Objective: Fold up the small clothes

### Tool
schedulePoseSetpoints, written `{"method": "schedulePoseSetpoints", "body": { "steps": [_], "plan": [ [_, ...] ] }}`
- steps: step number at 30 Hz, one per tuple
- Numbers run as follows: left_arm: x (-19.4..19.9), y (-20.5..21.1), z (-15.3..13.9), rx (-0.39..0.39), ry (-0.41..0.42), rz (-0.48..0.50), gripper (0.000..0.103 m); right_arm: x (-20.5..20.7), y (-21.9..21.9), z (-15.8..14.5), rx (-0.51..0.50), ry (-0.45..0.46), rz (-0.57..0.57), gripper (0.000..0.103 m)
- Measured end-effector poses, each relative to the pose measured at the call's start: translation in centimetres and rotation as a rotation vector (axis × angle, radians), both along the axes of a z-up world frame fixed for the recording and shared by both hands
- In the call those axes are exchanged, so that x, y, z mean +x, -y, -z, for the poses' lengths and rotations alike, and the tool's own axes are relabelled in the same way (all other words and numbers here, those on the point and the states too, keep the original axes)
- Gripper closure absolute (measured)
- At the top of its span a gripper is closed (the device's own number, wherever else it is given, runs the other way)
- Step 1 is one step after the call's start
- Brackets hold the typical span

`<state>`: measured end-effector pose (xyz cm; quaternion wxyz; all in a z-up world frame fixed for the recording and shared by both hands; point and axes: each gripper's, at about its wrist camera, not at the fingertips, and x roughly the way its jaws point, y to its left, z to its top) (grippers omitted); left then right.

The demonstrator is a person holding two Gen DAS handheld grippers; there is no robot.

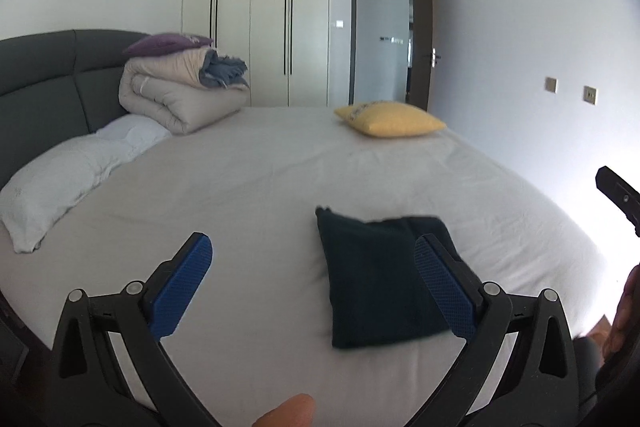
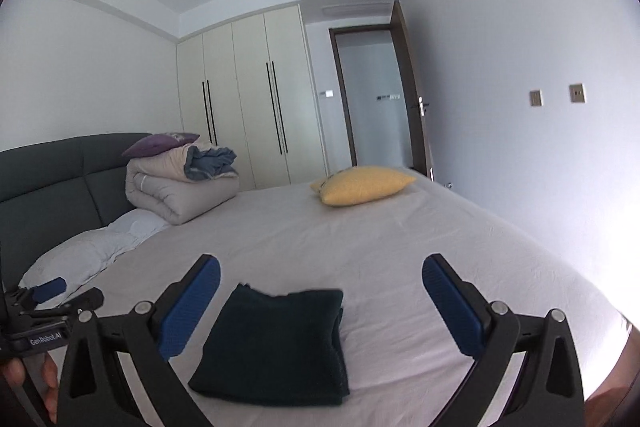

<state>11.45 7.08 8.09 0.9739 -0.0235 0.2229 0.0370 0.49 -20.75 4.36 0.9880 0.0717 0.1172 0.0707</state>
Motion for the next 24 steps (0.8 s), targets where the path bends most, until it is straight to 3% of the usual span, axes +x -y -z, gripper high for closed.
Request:
{"method": "schedulePoseSetpoints", "body": {
  "steps": [4, 10, 13, 20, 24],
  "plan": [
    [-2.2, -0.6, 2.7, -0.017, -0.069, -0.019, 0.000, -0.7, -1.0, 1.7, -0.028, -0.083, 0.001, 0.000],
    [-0.4, -1.4, 7.5, -0.013, -0.169, -0.026, 0.000, -0.3, -3.3, 3.0, -0.085, -0.184, -0.011, 0.000],
    [0.3, -1.5, 8.5, 0.002, -0.187, -0.034, 0.000, -0.3, -4.2, 3.7, -0.120, -0.202, -0.017, 0.000],
    [1.4, -2.4, 9.5, -0.006, -0.201, -0.039, 0.000, 0.2, -4.8, 5.3, -0.088, -0.266, -0.050, 0.000],
    [3.2, -2.5, 10.1, 0.030, -0.244, -0.075, 0.000, 1.0, -5.2, 5.4, -0.101, -0.305, -0.073, 0.000]
  ]
}}
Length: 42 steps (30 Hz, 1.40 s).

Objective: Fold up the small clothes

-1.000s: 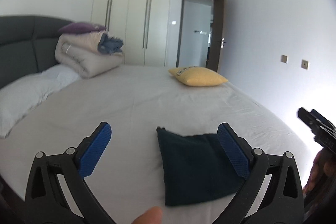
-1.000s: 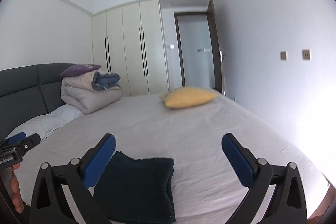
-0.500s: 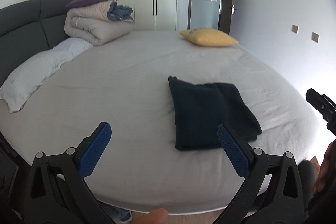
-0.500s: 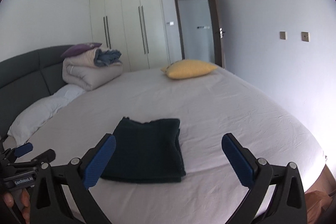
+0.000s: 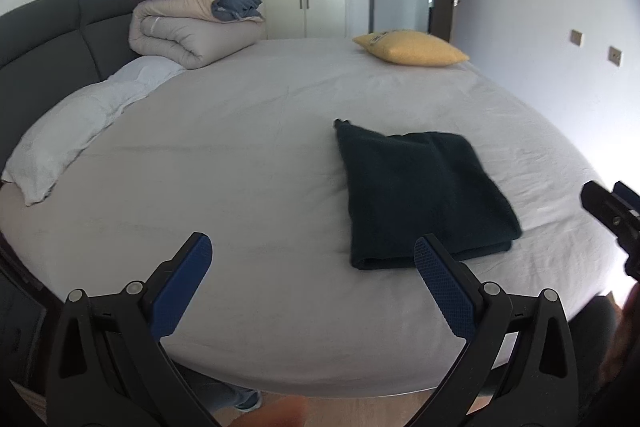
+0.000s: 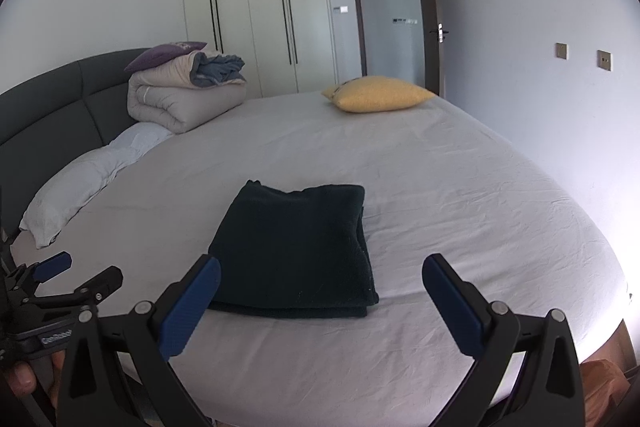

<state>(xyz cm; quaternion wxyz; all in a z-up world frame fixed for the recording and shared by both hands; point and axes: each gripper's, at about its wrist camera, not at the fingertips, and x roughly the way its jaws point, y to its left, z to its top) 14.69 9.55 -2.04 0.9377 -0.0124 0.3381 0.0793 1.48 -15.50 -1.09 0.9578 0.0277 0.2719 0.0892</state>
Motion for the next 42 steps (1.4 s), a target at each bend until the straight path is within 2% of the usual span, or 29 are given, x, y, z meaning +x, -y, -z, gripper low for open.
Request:
{"method": "schedulePoseSetpoints", "body": {
  "steps": [4, 7, 9, 12, 16, 30, 42],
  "plan": [
    [0.6, 0.4, 1.1, 0.031, -0.006, -0.013, 0.000, 0.6, -0.9, -0.2, -0.044, -0.013, -0.048, 0.000],
    [1.4, 0.5, 2.5, -0.039, -0.046, 0.023, 0.000, 0.7, -1.3, 0.1, -0.081, -0.005, -0.057, 0.000],
    [1.9, 0.5, 3.3, -0.067, -0.070, 0.041, 0.000, 0.8, -1.1, 1.1, -0.055, -0.025, -0.050, 0.000],
    [2.5, 0.7, 4.3, -0.081, -0.095, 0.045, 0.000, 1.4, -1.0, 2.4, -0.043, -0.088, -0.055, 0.000],
    [3.3, 0.6, 5.1, -0.079, -0.106, 0.035, 0.000, 1.6, -1.0, 3.1, -0.052, -0.100, -0.049, 0.000],
    [4.8, -0.7, 6.8, -0.087, -0.130, -0.035, 0.000, 2.5, -0.9, 5.1, -0.061, -0.172, -0.025, 0.000],
    [4.8, -0.5, 6.9, -0.083, -0.133, -0.038, 0.000, 2.3, -1.3, 5.2, -0.098, -0.174, -0.029, 0.000]
  ]
}}
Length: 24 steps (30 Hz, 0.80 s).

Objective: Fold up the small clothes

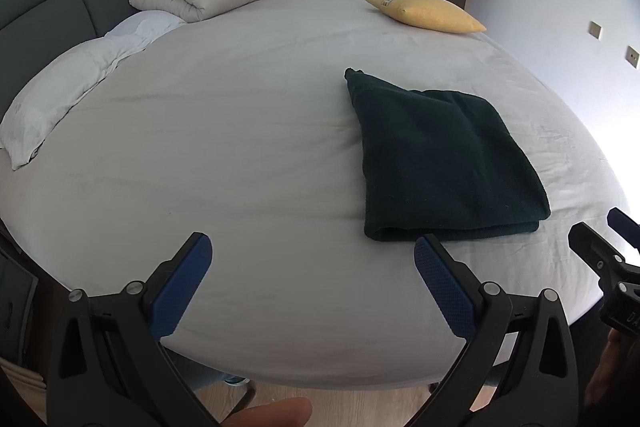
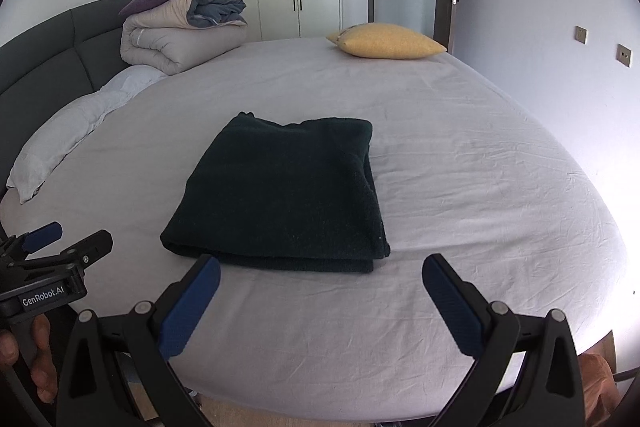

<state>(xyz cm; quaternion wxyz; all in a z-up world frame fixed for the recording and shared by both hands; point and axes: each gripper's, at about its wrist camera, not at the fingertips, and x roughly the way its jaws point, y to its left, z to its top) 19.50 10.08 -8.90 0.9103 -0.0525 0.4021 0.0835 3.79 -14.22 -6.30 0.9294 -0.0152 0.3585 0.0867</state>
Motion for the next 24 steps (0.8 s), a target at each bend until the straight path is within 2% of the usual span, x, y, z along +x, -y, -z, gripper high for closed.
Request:
{"method": "schedulePoseSetpoints", "body": {
  "steps": [24],
  "plan": [
    [-0.4, 0.6, 0.1, 0.008, -0.014, 0.001, 0.000, 1.1, 0.9, 1.0, -0.017, -0.049, 0.013, 0.000]
  ]
}}
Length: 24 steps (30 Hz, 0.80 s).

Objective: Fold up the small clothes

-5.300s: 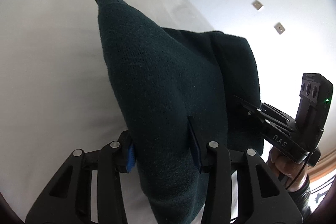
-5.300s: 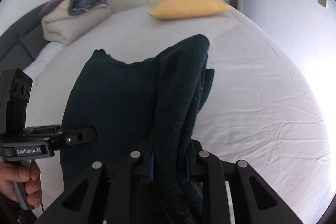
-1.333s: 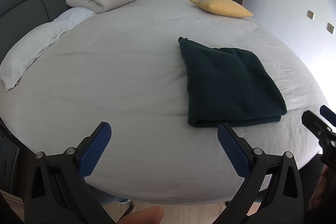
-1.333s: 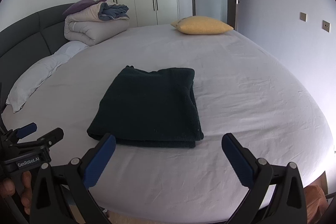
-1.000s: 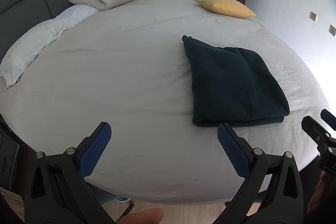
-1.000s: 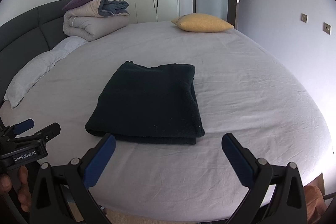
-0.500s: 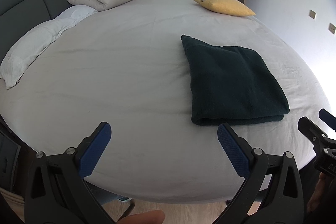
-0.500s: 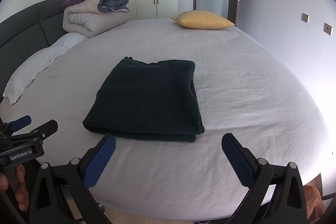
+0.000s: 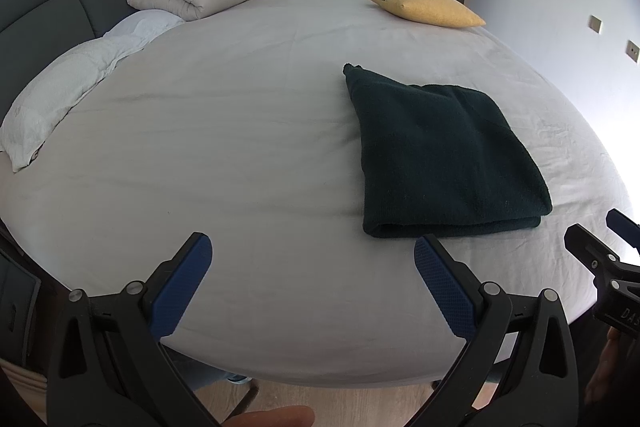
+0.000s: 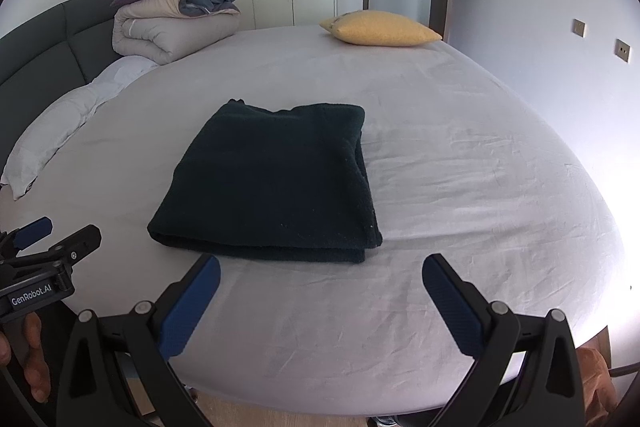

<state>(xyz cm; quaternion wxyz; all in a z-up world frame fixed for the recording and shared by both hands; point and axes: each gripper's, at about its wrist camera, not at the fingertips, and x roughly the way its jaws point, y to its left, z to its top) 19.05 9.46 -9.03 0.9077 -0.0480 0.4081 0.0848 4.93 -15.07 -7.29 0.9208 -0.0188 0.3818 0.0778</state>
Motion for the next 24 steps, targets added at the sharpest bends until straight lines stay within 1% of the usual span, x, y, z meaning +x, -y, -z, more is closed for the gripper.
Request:
{"method": "schedulePoseSetpoints", "body": {
  "steps": [24],
  "plan": [
    [0.38, -0.69, 0.08, -0.002, -0.001, 0.000, 0.000, 0.26, 0.30, 0.11, -0.005, -0.006, 0.000, 0.000]
  ]
}}
